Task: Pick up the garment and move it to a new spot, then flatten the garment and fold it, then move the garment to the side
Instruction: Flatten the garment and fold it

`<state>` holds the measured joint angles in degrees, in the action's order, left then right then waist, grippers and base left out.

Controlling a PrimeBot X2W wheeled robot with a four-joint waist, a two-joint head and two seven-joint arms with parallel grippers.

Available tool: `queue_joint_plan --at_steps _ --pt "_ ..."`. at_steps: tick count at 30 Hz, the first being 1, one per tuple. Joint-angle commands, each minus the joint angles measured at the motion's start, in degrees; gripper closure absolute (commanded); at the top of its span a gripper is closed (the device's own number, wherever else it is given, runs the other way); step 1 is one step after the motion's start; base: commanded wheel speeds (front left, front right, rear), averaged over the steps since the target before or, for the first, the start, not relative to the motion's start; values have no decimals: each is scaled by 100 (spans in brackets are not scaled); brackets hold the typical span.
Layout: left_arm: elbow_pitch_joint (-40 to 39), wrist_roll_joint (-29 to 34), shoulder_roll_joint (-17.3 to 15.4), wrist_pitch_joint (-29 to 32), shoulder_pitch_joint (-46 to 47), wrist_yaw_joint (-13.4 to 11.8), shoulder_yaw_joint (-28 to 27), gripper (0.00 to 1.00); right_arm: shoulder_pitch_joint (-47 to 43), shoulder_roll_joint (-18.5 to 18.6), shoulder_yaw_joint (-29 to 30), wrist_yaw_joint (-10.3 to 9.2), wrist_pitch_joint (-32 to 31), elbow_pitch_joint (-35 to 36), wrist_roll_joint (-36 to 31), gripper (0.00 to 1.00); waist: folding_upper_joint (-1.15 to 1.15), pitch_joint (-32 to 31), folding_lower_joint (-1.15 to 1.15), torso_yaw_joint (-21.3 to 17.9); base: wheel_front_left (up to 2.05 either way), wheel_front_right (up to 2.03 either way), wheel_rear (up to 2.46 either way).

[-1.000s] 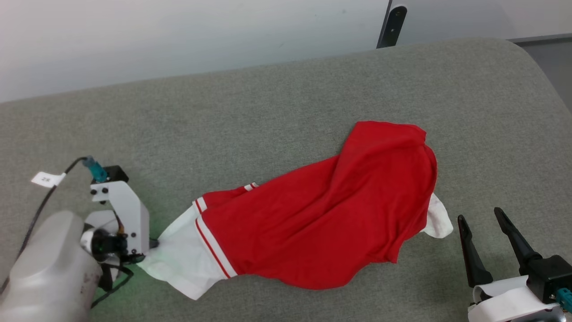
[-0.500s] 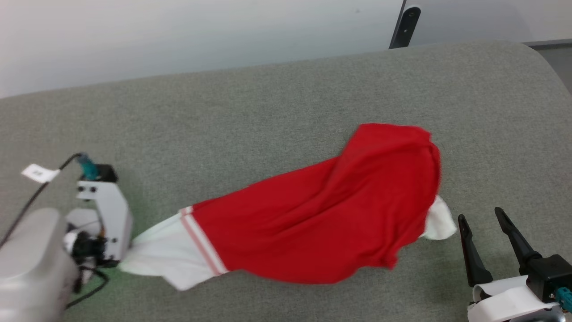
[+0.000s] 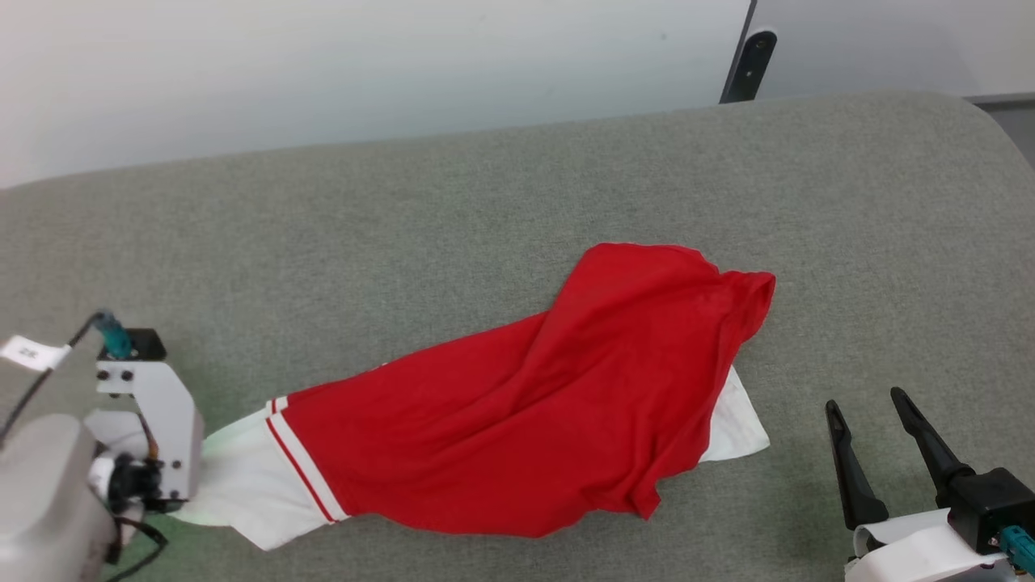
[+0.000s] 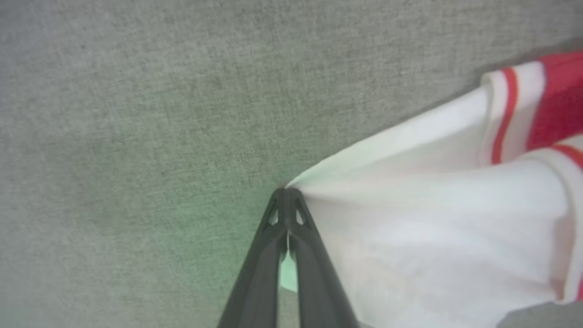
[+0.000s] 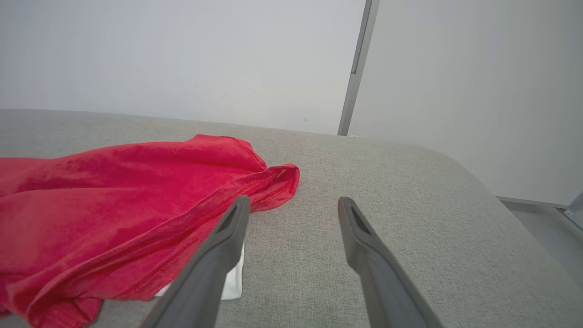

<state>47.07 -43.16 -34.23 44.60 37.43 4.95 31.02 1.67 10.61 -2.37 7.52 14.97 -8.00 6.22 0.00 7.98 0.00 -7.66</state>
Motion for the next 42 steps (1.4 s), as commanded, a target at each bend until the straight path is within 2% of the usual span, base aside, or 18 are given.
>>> queue_joint_plan --at_steps 1,4,5,8,13,17,27,28,31,32,34,38,42 --pt "2 -81 236 -13 -219 -11 53 90 -51 52 -31 -6 31 -27 35 0 0 -47 0 35 0 0 0" --pt "-88 -68 281 -150 -225 -42 46 51 -24 113 -121 -6 -28 -68 115 0 0 -133 0 86 0 0 0" --pt "-125 -50 276 -187 -215 -39 53 32 -15 143 -134 -6 -69 -76 150 0 0 -167 0 106 0 0 0" --pt "-287 7 189 -331 -129 -74 34 0 -4 241 -232 -6 -237 -96 249 0 0 -279 0 184 0 0 0" --pt "-676 -49 205 -770 -141 -24 -70 0 -57 379 -310 -6 -445 -84 358 0 0 -481 0 351 0 0 0" --pt "-1086 -66 249 -1430 -323 59 -165 0 -114 423 -357 -6 -510 -71 395 0 0 -640 0 450 0 0 0" --pt "-2148 106 491 -3966 -1281 65 -495 0 -303 369 -388 -6 -429 -91 391 0 0 -962 0 577 0 0 0" --pt "-2148 106 491 -3966 -1281 65 -495 0 -303 369 -388 -6 -429 -91 391 0 0 -962 0 577 0 0 0" --pt "-2425 184 579 -4655 -1656 -79 -605 0 -381 353 -374 -6 -391 -114 384 0 0 -1020 0 604 0 0 0" --pt "-2646 324 648 -5137 -1918 -183 -606 0 -382 343 -359 -6 -375 -119 370 0 0 -1046 0 618 0 0 0" --pt "-2825 362 731 -5533 -2176 -314 -671 0 -419 331 -340 -6 -355 -130 364 0 0 -1072 0 638 0 0 0" --pt "-3180 441 937 -5913 -2605 -536 -926 0 -487 319 -297 -6 -326 -164 344 0 0 -1113 0 687 0 0 0" --pt "-3576 719 1219 -5981 -2995 -639 -1301 0 -489 288 -261 -6 -287 -198 344 0 0 -1169 0 752 0 0 0"
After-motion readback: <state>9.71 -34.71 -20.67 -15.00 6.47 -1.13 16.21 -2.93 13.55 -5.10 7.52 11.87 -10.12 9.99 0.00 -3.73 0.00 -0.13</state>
